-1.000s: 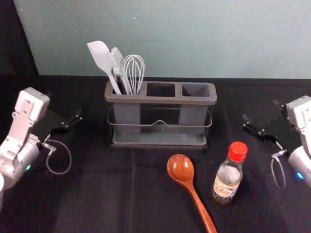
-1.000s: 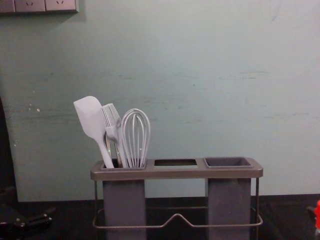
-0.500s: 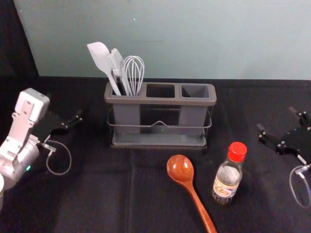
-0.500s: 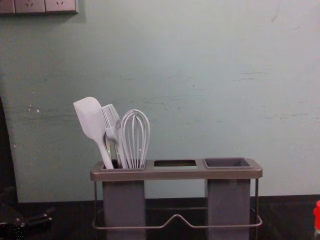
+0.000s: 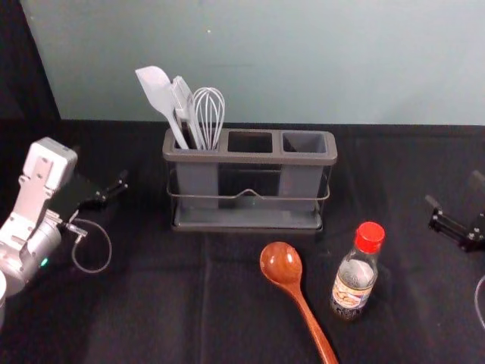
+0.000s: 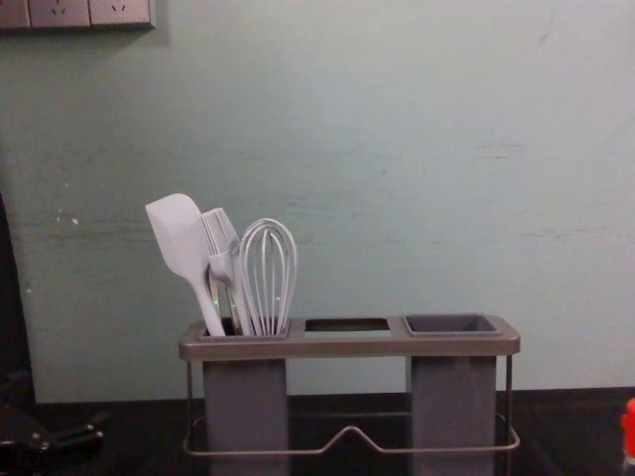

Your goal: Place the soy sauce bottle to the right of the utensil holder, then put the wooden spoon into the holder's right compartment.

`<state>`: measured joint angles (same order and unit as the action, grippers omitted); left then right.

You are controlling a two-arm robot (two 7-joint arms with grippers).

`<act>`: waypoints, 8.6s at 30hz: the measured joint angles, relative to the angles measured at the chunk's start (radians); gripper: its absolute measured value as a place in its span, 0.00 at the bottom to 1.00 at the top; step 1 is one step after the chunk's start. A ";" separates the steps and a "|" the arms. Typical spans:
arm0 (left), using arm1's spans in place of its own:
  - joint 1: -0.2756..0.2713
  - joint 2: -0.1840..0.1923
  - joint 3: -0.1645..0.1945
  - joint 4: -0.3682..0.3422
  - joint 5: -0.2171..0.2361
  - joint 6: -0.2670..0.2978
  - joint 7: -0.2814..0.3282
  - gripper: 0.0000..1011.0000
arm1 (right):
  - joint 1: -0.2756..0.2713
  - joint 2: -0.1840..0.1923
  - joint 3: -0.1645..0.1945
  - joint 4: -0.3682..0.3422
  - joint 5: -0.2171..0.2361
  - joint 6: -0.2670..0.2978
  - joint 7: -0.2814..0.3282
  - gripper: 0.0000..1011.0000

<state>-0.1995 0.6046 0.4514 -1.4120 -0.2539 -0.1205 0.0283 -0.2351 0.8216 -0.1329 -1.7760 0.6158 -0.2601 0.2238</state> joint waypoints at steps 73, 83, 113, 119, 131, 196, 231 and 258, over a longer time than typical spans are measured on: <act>0.000 0.000 0.000 0.000 0.000 0.000 0.000 0.99 | 0.028 -0.158 -0.049 -0.053 -0.069 0.127 0.273 0.99; 0.000 0.000 0.000 0.000 0.000 0.000 0.000 0.99 | 0.033 -0.161 -0.047 -0.052 -0.077 0.141 0.289 0.99; 0.000 0.000 0.000 0.000 0.000 0.000 0.000 0.99 | 0.028 -0.166 -0.042 -0.052 -0.074 0.147 0.296 0.40; 0.000 0.000 0.000 0.000 0.000 0.000 0.000 0.99 | 0.023 -0.163 -0.023 -0.077 -0.061 0.149 0.291 0.38; 0.000 0.000 0.000 0.000 0.000 0.000 0.000 0.99 | 0.029 -0.148 0.025 -0.122 -0.051 0.164 0.267 0.38; 0.000 0.000 0.000 0.000 0.000 0.000 0.000 0.99 | 0.428 -0.275 -0.109 0.269 -0.108 0.167 0.302 0.38; 0.000 0.000 0.000 0.000 0.000 0.000 0.000 0.99 | 0.530 -0.371 -0.143 0.459 -0.145 0.107 0.310 0.38; 0.000 0.000 0.000 0.000 0.000 0.000 0.000 0.99 | 0.496 -0.357 -0.101 0.368 -0.144 0.127 0.274 0.87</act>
<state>-0.1995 0.6047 0.4514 -1.4120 -0.2538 -0.1205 0.0283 0.2611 0.4651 -0.2336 -1.4081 0.4714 -0.1336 0.4978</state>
